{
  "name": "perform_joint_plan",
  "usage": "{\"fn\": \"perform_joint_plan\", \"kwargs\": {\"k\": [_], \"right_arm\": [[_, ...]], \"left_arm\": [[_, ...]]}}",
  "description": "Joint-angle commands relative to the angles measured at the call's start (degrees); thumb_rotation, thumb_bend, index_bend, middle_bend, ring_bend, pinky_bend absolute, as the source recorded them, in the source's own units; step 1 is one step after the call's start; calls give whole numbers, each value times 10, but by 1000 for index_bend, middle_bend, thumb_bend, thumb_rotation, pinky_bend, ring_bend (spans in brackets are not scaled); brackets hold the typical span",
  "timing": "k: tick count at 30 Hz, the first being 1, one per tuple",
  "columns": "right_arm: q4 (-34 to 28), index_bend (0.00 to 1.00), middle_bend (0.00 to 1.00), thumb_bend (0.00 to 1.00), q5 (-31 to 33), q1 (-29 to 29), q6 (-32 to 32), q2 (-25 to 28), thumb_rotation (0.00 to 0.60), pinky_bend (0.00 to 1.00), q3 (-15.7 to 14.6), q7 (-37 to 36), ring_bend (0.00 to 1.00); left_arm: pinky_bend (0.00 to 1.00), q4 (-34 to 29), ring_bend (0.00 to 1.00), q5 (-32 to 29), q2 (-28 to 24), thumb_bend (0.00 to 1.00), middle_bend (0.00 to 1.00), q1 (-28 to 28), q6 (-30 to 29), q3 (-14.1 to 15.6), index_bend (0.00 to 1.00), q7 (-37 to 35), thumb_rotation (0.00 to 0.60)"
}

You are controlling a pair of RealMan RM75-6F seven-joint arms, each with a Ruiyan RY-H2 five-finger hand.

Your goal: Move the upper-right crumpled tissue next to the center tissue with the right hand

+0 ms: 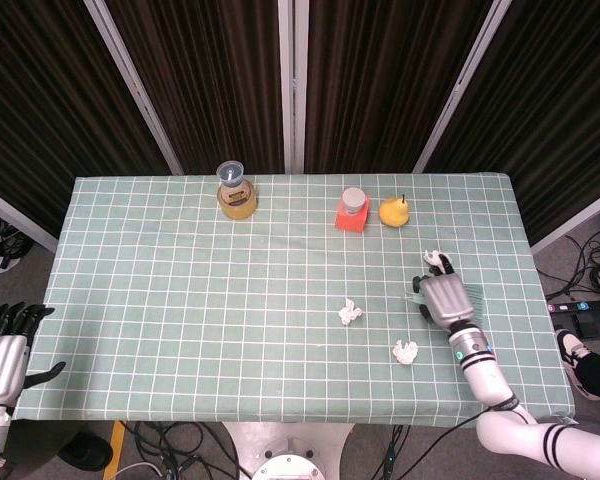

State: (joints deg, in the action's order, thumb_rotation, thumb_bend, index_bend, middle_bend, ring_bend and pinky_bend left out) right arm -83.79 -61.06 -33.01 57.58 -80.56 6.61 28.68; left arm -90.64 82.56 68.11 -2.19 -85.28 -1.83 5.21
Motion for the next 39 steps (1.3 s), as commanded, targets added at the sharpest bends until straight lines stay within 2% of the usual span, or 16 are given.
{"fn": "perform_joint_plan", "kwargs": {"k": [1, 4, 8, 12, 18, 24, 28, 33, 36, 39], "right_arm": [[-13, 585, 585, 473, -45, 6, -2, 58, 600, 55, 21, -89, 218], [25, 586, 583, 479, -90, -6, -34, 78, 600, 58, 27, -181, 219], [119, 598, 582, 521, -157, -40, -72, 55, 600, 59, 28, -307, 218], [239, 599, 576, 529, -216, -85, -113, 7, 600, 59, 12, -414, 219], [414, 620, 578, 545, -279, -136, -129, -85, 600, 59, -18, -567, 219], [533, 624, 578, 548, -323, -168, -131, -157, 600, 59, -58, -695, 219], [555, 624, 579, 548, -337, -172, -115, -180, 600, 58, -77, -788, 219], [515, 623, 579, 556, -349, -167, -71, -165, 600, 58, -93, -927, 219], [479, 624, 581, 557, -357, -162, -30, -147, 600, 58, -99, -976, 219], [445, 623, 582, 557, -364, -158, -1, -136, 600, 58, -103, -988, 219]], "left_arm": [[78, -6, 111, 0, -3, 8, 170, 2, -2, 1, 204, 5, 600], [78, -15, 111, 0, -5, 8, 170, 4, -6, 1, 204, 16, 600], [78, -34, 111, -5, -10, 8, 170, 6, -9, 1, 204, 34, 600], [78, -56, 111, -9, -18, 8, 170, 11, -19, -1, 204, 58, 600], [78, -84, 111, -20, -29, 7, 170, 16, -25, -4, 204, 81, 600], [78, -100, 111, -25, -32, 8, 170, 18, -29, -5, 204, 100, 600], [78, -106, 111, -24, -36, 8, 170, 17, -29, -6, 204, 105, 600], [78, -106, 111, -26, -36, 8, 170, 14, -26, -9, 204, 103, 600], [78, -101, 111, -24, -33, 8, 170, 12, -24, -9, 204, 98, 600], [78, -94, 111, -21, -31, 8, 170, 11, -22, -8, 204, 92, 600]]}}
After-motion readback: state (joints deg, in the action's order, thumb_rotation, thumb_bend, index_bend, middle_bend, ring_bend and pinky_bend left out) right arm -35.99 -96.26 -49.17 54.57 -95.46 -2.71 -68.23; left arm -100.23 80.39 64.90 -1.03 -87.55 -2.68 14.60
